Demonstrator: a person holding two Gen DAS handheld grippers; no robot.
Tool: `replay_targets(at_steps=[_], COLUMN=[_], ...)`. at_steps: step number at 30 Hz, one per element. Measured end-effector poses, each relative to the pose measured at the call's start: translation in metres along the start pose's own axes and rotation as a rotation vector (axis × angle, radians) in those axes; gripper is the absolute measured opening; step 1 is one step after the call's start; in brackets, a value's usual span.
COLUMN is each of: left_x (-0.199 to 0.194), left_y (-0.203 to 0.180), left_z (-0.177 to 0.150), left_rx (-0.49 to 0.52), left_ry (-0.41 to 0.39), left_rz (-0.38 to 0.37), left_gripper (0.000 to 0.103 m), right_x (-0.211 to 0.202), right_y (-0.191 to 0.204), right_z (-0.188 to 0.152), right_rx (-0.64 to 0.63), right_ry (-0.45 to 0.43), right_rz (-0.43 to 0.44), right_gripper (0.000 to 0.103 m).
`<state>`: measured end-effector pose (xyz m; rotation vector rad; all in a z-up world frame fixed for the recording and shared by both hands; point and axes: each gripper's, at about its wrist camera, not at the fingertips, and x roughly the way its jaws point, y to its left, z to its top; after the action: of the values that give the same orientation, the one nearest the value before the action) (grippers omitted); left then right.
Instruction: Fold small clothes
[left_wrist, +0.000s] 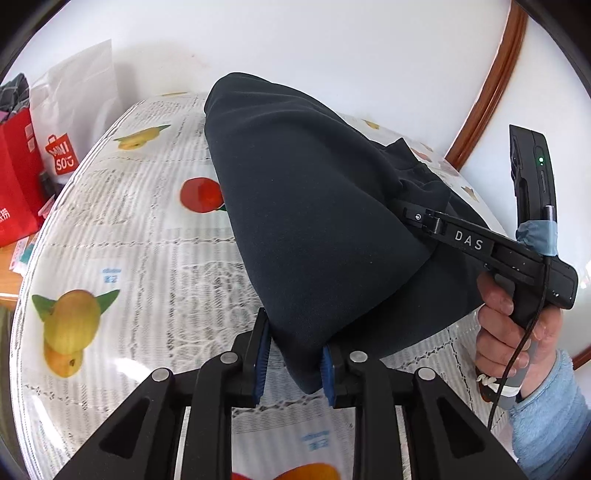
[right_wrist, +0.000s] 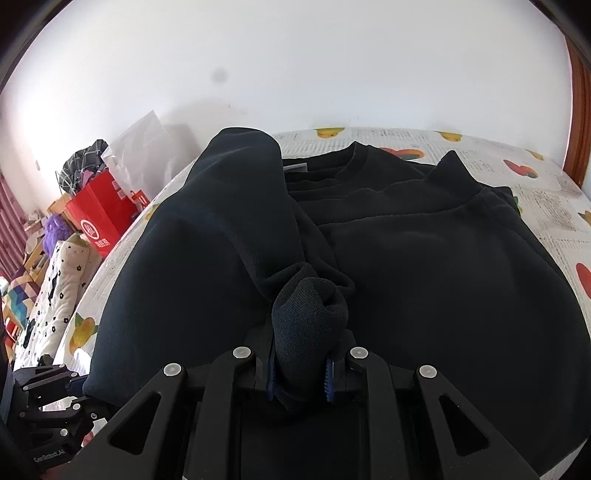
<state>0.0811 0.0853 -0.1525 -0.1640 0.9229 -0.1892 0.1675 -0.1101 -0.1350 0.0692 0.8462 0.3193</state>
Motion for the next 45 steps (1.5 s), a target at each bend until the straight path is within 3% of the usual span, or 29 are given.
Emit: replay_targets(at_steps=[2,3,4,5,7,11,15,19,22,23,27,29,31,35,37,40,45], left_x=[-0.001,-0.002,0.000,0.000,0.007,0.026,0.028,0.030,0.030,0.029,0.032,0.035,0.035,0.037,0.035,0.023,0.032], left_y=[0.004,0.004,0.003,0.002,-0.013,-0.039,-0.039,-0.043,-0.044,-0.044,-0.046,-0.048,-0.048,-0.051,-0.053,-0.059,-0.082], left_z=[-0.002,-0.004,-0.005,-0.007,-0.004,-0.002,0.001,0.004,0.004,0.004,0.008,0.014,0.014,0.012,0.009,0.004,0.009], left_rx=[-0.011,-0.011,-0.007,0.001,0.025,0.107,0.087,0.083,0.081,0.079,0.088,0.095,0.090,0.081,0.091,0.074,0.112], left_ry=[-0.004,-0.001,0.004,-0.003,-0.014,-0.005,0.010,0.011,0.004,0.003,0.005,0.004,0.002,0.001,-0.015,-0.024,-0.021], left_rz=[-0.024,-0.037,-0.046,-0.054,-0.037,0.111,0.147,0.188,0.194,0.193,0.203,0.210,0.209,0.205,0.180,0.096,0.092], left_gripper=[0.030,0.043,0.064,0.068,0.069,0.072,0.073,0.075,0.075,0.076,0.077,0.077,0.077,0.077,0.074,0.075,0.075], right_x=[0.001,0.000,-0.001,-0.002,-0.003,-0.002,-0.011,-0.070,-0.121,-0.128,-0.120,-0.104,-0.095,-0.103,-0.104,-0.098,-0.081], right_y=[0.003,0.005,0.005,0.004,0.000,-0.008,-0.016,-0.037,-0.063,-0.072,-0.116,-0.123,-0.126,-0.129,-0.132,-0.133,-0.129], right_z=[-0.001,-0.002,-0.004,-0.004,-0.005,-0.001,0.005,0.011,-0.007,-0.011,-0.039,-0.054,-0.065,-0.067,-0.063,-0.054,-0.044], right_rx=[-0.005,-0.003,0.003,0.009,0.028,0.067,0.101,0.149,0.219,0.237,0.298,0.287,0.284,0.313,0.342,0.363,0.372], right_ry=[-0.009,-0.012,-0.012,-0.013,-0.009,0.000,-0.046,-0.280,-0.466,-0.476,-0.309,-0.207,-0.164,-0.168,-0.161,-0.146,-0.129], right_rz=[-0.009,-0.012,-0.010,-0.005,0.012,0.038,0.080,0.170,0.129,0.112,0.047,0.001,-0.020,-0.024,0.008,0.046,0.047], right_gripper=[0.019,0.019,0.019,0.019,0.019,0.019,0.016,0.012,0.012,0.012,0.012,0.013,0.017,0.034,0.050,0.051,0.051])
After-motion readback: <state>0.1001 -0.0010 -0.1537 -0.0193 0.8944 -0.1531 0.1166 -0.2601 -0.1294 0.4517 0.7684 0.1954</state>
